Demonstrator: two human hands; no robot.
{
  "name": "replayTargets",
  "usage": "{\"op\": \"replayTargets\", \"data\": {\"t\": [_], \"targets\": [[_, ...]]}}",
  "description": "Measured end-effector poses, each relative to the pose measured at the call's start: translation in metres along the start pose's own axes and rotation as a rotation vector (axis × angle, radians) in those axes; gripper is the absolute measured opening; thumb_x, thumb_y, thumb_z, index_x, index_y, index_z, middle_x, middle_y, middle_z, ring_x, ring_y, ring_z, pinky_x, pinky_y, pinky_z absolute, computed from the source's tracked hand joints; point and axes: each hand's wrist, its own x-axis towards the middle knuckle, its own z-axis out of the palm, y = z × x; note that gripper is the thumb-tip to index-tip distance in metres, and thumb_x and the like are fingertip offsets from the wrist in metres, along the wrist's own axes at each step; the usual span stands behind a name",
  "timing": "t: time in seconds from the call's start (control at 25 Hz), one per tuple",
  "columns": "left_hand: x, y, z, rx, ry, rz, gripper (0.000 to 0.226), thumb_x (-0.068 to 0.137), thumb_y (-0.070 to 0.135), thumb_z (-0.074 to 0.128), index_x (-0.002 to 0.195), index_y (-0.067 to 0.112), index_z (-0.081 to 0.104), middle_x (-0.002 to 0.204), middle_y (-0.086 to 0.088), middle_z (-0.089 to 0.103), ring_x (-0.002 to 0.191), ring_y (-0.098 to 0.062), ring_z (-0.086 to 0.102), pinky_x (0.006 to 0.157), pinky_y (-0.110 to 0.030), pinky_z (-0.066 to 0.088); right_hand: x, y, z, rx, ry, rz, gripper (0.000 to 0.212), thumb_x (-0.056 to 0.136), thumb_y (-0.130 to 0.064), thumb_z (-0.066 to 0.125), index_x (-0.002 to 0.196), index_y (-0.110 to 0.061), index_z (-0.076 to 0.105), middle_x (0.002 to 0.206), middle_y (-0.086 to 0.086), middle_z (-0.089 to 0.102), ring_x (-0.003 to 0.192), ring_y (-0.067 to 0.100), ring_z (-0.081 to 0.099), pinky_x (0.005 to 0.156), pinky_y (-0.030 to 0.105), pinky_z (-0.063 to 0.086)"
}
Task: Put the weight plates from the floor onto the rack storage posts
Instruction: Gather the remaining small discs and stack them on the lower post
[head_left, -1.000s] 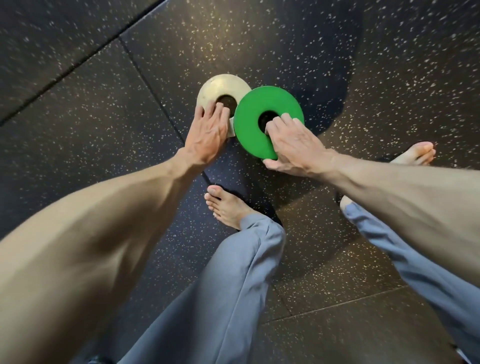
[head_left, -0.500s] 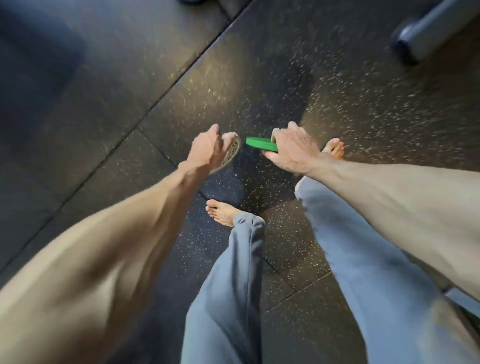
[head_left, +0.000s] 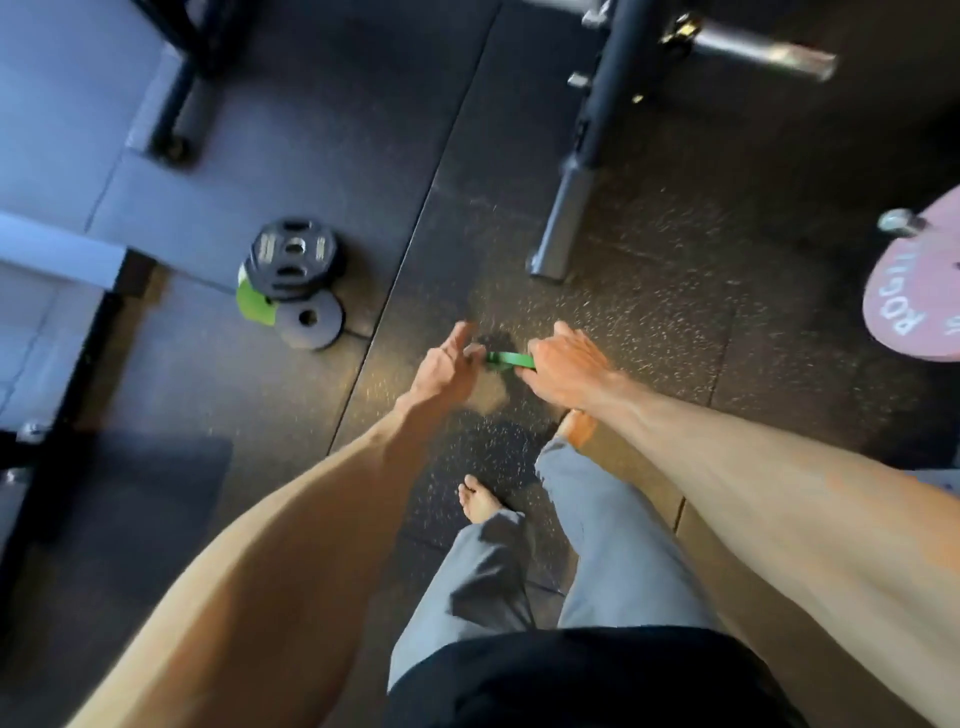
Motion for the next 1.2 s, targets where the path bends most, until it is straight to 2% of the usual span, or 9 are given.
{"op": "replayTargets", "data": {"t": [0.12,0.2,0.28,0.4,0.6,0.76,0.88,1.08,1.2], "targets": [[0.004,0.065,-0.008,0.157,-0.152,0.187,0.034,0.097,0.009,0.045,0.127,0.015,0.059,0.115,-0.01,0.067,0.099,-0.028,0.065,0.069,-0.02,0.044,-0.033,0.023,-0.053,0.044,0.035,0.048,0.037,0.097,-0.04,0.053,0.113,-0.009,0.063,0.112,0.02,0.059,0.11,0.035,0.055,0.09,0.04,0.041],[0.012,0.109,-0.007,0.233,-0.246,0.232,0.034,0.089,0.015,0.051,0.121,0.015,0.061,0.113,-0.011,0.067,0.102,-0.028,0.065,0.077,-0.033,0.049,-0.051,0.047,-0.09,0.098,0.078,0.081,0.034,0.095,-0.044,0.055,0.109,-0.013,0.058,0.107,0.017,0.058,0.102,0.035,0.057,0.081,0.039,0.04],[0.02,0.154,-0.009,0.231,-0.291,0.278,0.033,0.089,0.028,0.062,0.118,0.013,0.061,0.105,-0.008,0.066,0.098,-0.025,0.064,0.079,-0.036,0.05,-0.066,0.075,-0.126,0.192,0.134,0.133,0.036,0.093,-0.049,0.058,0.099,-0.014,0.054,0.095,0.01,0.058,0.093,0.034,0.057,0.075,0.04,0.043],[0.036,0.22,-0.01,0.165,-0.285,0.35,0.033,0.087,0.032,0.072,0.106,0.006,0.065,0.088,-0.004,0.059,0.08,-0.016,0.054,0.068,-0.028,0.042,-0.081,0.117,-0.171,0.269,0.202,0.189,0.039,0.091,-0.051,0.061,0.086,-0.013,0.055,0.073,-0.001,0.053,0.08,0.027,0.054,0.062,0.038,0.038],[0.08,0.343,0.0,0.146,-0.308,0.537,0.051,0.083,0.035,0.076,0.074,-0.01,0.054,0.078,-0.004,0.042,0.07,-0.012,0.041,0.069,-0.03,0.034,-0.1,0.206,-0.241,0.424,0.419,0.244,0.038,0.087,-0.048,0.068,0.069,-0.016,0.058,0.067,0.0,0.061,0.072,0.023,0.06,0.061,0.036,0.04],[0.105,0.434,0.01,0.033,-0.305,0.644,0.069,0.073,0.051,0.078,0.081,-0.014,0.056,0.081,-0.003,0.044,0.069,-0.012,0.046,0.065,-0.034,0.041,-0.107,0.265,-0.286,0.504,0.615,0.309,0.032,0.087,-0.046,0.068,0.078,-0.015,0.063,0.072,-0.002,0.063,0.078,0.022,0.061,0.066,0.033,0.039],[0.127,0.499,0.019,0.049,-0.293,0.67,0.079,0.064,0.067,0.075,0.09,-0.007,0.063,0.082,-0.001,0.055,0.075,-0.009,0.055,0.079,-0.042,0.052,-0.11,0.309,-0.322,0.563,0.718,0.34,0.03,0.087,-0.044,0.069,0.088,-0.014,0.067,0.082,0.001,0.068,0.081,0.018,0.064,0.067,0.03,0.041],[0.177,0.587,0.039,0.029,-0.35,0.641,0.053,0.079,0.038,0.079,0.089,-0.012,0.064,0.093,-0.006,0.064,0.08,-0.013,0.061,0.084,-0.039,0.053,-0.085,0.388,-0.367,0.589,0.759,0.41,0.036,0.086,-0.052,0.064,0.091,-0.017,0.06,0.086,0.001,0.067,0.081,0.018,0.061,0.068,0.037,0.048],[0.225,0.637,0.054,0.04,-0.351,0.608,0.048,0.082,0.031,0.078,0.09,-0.013,0.064,0.084,-0.01,0.057,0.073,-0.013,0.057,0.071,-0.03,0.05,-0.052,0.444,-0.395,0.594,0.763,0.419,0.041,0.085,-0.054,0.066,0.085,-0.014,0.056,0.074,0.0,0.062,0.072,0.021,0.062,0.06,0.036,0.046]]}}
